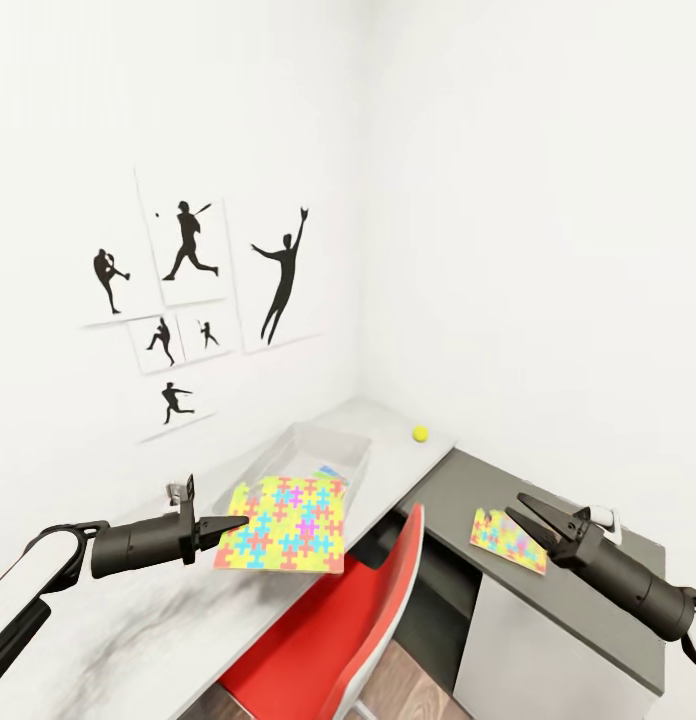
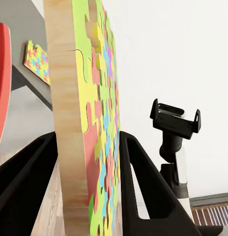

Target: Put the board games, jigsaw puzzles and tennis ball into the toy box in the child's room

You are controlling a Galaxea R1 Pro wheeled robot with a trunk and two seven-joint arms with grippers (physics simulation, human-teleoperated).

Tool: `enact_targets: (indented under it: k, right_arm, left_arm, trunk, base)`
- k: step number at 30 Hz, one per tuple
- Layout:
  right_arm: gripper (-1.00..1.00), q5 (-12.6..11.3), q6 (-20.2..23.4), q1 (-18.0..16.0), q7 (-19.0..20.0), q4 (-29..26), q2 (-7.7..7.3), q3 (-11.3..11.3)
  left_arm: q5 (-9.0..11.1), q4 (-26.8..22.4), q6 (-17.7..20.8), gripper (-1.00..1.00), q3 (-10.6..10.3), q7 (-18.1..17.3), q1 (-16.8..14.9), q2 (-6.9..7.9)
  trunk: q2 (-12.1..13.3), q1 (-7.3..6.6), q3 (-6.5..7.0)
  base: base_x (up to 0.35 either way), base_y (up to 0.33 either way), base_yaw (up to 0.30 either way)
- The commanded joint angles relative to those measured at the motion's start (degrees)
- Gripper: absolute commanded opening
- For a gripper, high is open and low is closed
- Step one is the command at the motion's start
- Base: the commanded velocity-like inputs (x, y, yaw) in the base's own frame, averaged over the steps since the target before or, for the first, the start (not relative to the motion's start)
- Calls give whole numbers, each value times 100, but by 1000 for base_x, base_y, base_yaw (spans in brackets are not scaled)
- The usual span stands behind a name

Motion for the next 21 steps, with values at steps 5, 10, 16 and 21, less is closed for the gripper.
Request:
enact_targets:
  k: [5,10,16,21]
  right_arm:
    - [100,8,25,-3,22,1,4,-5]
    - [100,8,25,-4,22,2,-1,-11]
    - [100,8,25,-3,22,1,-2,-13]
    - [100,8,25,-4,22,1,-3,-14]
  left_arm:
    - [-37,3,3,-100,-8,-60,-4,4]
    - [-38,3,3,-100,-8,-60,-4,4]
    - [-38,3,3,-100,-15,-60,-4,4]
    - [-38,3,3,-100,-17,-60,-4,4]
  trunk:
    - [-4,5,-2]
    - [-4,5,-2]
    - [-4,5,-2]
    - [-4,5,-2]
  base:
    - [241,-248,4]
    - [224,-266,81]
    - [210,-276,117]
    - [192,-200,37]
